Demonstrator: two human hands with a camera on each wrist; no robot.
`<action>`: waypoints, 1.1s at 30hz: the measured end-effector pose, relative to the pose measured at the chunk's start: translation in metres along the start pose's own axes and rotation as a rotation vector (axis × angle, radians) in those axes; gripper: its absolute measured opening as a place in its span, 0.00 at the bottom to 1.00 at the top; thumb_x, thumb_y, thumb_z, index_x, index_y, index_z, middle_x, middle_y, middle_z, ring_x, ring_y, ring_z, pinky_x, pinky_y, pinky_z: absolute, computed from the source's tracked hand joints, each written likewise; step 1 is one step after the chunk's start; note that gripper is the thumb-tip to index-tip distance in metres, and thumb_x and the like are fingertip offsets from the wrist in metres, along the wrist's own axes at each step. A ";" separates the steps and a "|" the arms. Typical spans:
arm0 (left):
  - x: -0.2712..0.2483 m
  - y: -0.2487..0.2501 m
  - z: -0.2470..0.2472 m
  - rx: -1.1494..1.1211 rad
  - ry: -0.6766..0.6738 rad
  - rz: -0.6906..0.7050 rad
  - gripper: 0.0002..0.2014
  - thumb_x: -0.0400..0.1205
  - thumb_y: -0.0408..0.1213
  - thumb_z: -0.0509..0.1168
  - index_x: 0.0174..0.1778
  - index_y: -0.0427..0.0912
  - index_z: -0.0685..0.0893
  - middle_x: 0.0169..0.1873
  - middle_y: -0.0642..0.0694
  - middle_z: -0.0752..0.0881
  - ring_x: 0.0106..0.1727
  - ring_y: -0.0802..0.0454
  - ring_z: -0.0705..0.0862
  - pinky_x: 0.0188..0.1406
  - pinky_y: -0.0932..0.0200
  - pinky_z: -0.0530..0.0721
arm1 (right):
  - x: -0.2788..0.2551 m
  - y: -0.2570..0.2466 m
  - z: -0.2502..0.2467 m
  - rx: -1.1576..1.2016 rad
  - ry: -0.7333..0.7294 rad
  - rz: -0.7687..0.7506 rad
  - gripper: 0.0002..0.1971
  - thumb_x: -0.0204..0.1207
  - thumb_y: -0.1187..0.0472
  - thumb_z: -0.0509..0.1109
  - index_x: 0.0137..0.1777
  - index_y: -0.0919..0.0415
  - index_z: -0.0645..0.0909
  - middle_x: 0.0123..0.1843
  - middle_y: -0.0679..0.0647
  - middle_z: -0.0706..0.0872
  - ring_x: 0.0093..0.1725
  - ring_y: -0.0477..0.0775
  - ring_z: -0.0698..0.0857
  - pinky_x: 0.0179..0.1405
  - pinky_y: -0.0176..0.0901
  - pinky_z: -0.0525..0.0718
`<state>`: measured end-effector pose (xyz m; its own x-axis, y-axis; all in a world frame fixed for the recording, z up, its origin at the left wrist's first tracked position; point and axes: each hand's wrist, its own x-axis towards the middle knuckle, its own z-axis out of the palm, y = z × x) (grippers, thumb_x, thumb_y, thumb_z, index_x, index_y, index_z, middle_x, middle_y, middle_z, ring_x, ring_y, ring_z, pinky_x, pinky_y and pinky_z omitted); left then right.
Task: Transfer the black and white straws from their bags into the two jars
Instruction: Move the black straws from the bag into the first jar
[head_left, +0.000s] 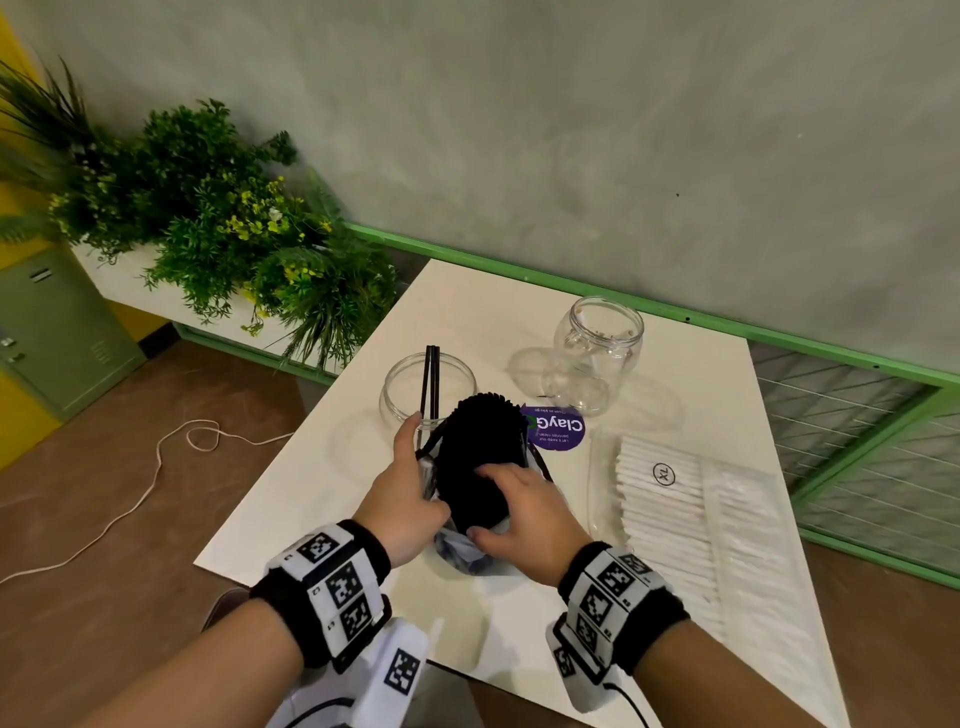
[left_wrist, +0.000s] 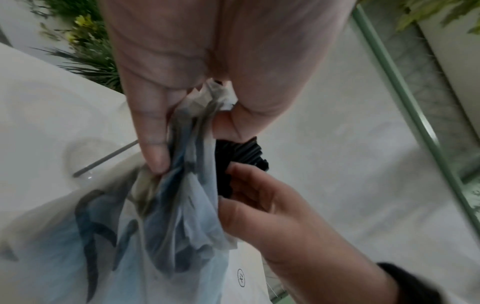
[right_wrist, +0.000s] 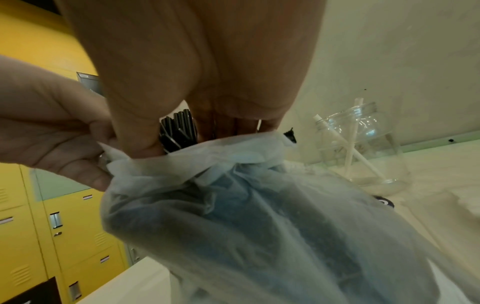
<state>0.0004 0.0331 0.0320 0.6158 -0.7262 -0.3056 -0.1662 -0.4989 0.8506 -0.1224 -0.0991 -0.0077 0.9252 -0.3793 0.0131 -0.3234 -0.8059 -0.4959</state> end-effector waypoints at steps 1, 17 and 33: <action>-0.002 0.002 0.001 0.021 0.004 0.027 0.48 0.76 0.26 0.64 0.81 0.59 0.39 0.44 0.45 0.86 0.37 0.50 0.85 0.34 0.60 0.80 | 0.002 -0.001 -0.001 -0.009 -0.009 0.020 0.36 0.69 0.47 0.73 0.76 0.54 0.68 0.71 0.50 0.76 0.70 0.54 0.73 0.70 0.48 0.69; -0.002 0.008 -0.006 0.476 0.163 0.287 0.40 0.74 0.46 0.69 0.79 0.63 0.56 0.69 0.47 0.68 0.65 0.41 0.73 0.63 0.52 0.76 | 0.006 0.006 -0.011 0.093 -0.031 0.013 0.20 0.69 0.50 0.74 0.59 0.57 0.83 0.54 0.53 0.86 0.58 0.55 0.80 0.59 0.52 0.76; 0.014 0.011 0.008 0.817 0.065 0.530 0.35 0.74 0.42 0.61 0.79 0.58 0.60 0.77 0.49 0.62 0.70 0.42 0.68 0.66 0.52 0.76 | -0.010 0.040 -0.032 0.102 0.739 -0.039 0.33 0.72 0.66 0.73 0.76 0.58 0.64 0.66 0.56 0.73 0.64 0.53 0.76 0.66 0.42 0.76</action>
<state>0.0014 0.0141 0.0334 0.3449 -0.9356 0.0759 -0.9015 -0.3076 0.3046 -0.1512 -0.1419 0.0006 0.5497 -0.5868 0.5945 -0.2400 -0.7926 -0.5605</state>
